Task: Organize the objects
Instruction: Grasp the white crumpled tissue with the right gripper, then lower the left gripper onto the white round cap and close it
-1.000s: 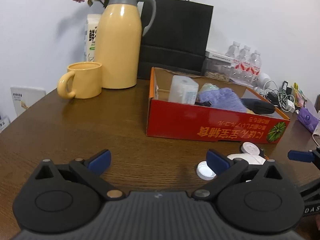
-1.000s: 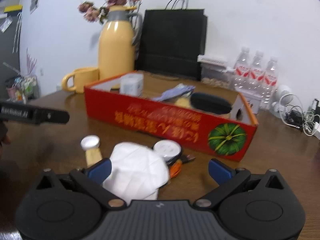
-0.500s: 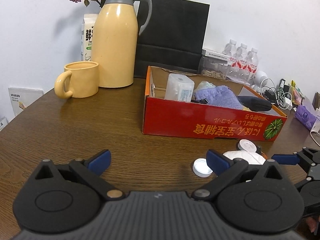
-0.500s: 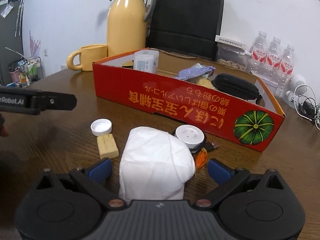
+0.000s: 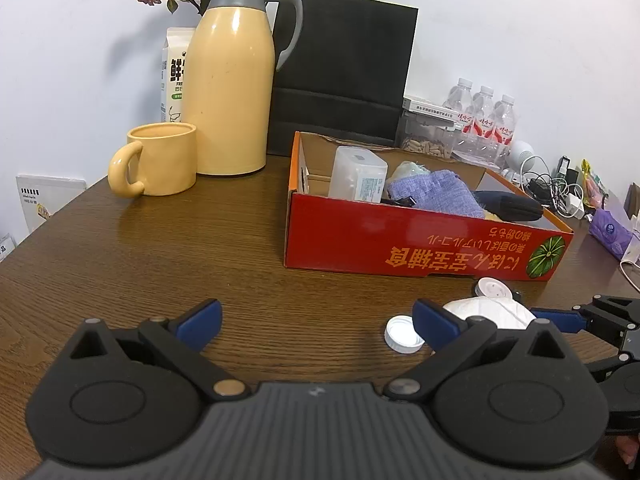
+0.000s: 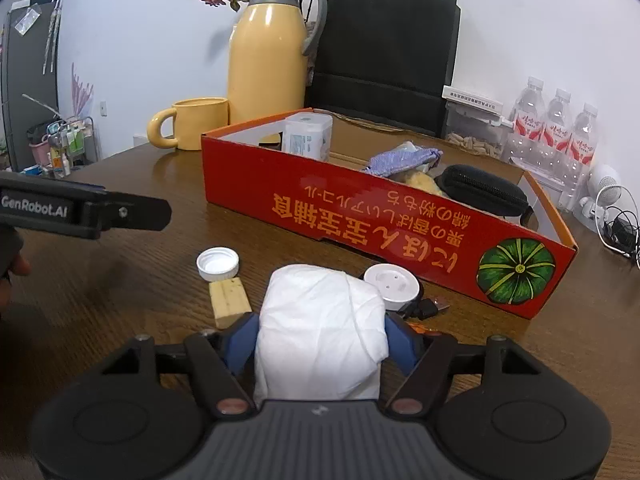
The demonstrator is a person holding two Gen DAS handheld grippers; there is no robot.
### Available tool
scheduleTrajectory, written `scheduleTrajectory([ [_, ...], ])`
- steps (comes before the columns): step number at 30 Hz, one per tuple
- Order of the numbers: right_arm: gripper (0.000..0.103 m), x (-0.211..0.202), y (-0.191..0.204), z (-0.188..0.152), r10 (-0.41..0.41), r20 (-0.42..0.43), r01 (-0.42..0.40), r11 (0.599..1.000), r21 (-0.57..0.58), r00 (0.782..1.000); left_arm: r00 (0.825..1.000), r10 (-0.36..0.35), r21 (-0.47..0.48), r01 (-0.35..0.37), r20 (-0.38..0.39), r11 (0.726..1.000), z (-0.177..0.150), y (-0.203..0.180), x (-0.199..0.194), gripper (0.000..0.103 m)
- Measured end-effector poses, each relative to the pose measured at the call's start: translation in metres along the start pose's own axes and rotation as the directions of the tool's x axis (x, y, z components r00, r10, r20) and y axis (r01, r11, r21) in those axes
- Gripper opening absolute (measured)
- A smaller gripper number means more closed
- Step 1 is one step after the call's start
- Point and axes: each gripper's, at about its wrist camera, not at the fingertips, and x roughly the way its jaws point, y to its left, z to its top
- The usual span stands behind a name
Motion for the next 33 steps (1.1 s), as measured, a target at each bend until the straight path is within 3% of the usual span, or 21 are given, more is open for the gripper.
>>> scheduleTrajectory([
  [18,0.066,-0.015,-0.002,-0.001,-0.037,0.091,0.037,0.999,0.006,0.995,1.000,0.004,-0.007,-0.004,-0.018,1.000,-0.002,0.001,0.006,0.103],
  [22,0.066,-0.019,-0.004,0.000,-0.037,0.112,0.035,0.999,0.015,0.993,0.999,-0.024,-0.013,0.024,-0.022,1.000,-0.002,0.000,0.009,0.103],
  [33,0.067,-0.034,-0.021,0.002,-0.084,0.174,0.072,0.995,0.073,0.981,0.997,-0.008,0.068,0.014,-0.081,0.998,0.001,-0.035,0.036,0.103],
])
